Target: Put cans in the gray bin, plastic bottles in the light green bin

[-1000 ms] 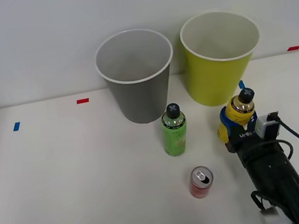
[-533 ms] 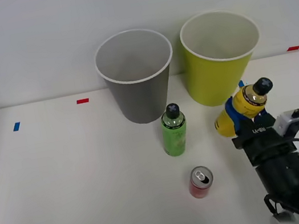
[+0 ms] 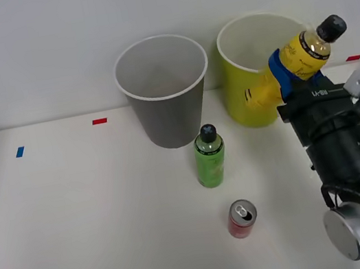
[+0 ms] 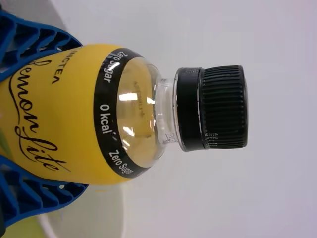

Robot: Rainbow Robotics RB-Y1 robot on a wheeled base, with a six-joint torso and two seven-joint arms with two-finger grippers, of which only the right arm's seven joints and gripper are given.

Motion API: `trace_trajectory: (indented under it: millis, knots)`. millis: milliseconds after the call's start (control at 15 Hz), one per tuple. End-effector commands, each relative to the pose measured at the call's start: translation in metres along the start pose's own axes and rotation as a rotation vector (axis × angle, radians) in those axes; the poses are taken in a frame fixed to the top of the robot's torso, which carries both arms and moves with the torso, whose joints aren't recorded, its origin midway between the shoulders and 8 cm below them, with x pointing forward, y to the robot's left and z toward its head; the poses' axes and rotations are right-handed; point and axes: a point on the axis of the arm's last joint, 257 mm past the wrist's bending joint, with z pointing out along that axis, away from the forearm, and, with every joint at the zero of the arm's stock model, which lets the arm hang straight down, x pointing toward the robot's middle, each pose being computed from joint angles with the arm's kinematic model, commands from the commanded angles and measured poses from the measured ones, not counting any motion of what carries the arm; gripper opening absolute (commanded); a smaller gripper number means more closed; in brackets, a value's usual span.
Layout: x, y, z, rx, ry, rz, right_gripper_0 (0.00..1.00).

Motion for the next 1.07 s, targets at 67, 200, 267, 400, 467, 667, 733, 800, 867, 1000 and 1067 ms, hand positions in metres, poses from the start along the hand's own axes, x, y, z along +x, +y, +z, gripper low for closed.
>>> trace_trajectory:
  millis: [67, 200, 267, 400, 467, 667, 733, 800, 867, 1000, 1067]
  knots:
    - [-0.021, 0.007, 0.027, -0.011, -0.034, 0.048, 0.0]
    - [-0.034, 0.004, 0.048, 0.004, -0.034, 0.044, 0.0]
    - [-0.038, 0.001, 0.058, 0.018, -0.024, 0.041, 0.0]
    - [-0.046, -0.007, 0.076, 0.05, -0.002, 0.032, 0.0]
    - [-0.05, -0.009, 0.085, 0.063, 0.009, 0.031, 0.0]
    - [-0.056, -0.019, 0.104, 0.106, 0.059, 0.009, 0.0]
    - [-0.056, -0.019, 0.106, 0.109, 0.069, 0.003, 0.0]
    - [-0.057, -0.018, 0.109, 0.109, 0.074, 0.002, 0.0]
    - [-0.056, -0.018, 0.109, 0.11, 0.077, -0.002, 0.0]
    - [-0.048, -0.017, 0.116, 0.105, 0.092, -0.008, 0.0]
    - [-0.044, -0.018, 0.123, 0.106, 0.1, -0.017, 0.0]
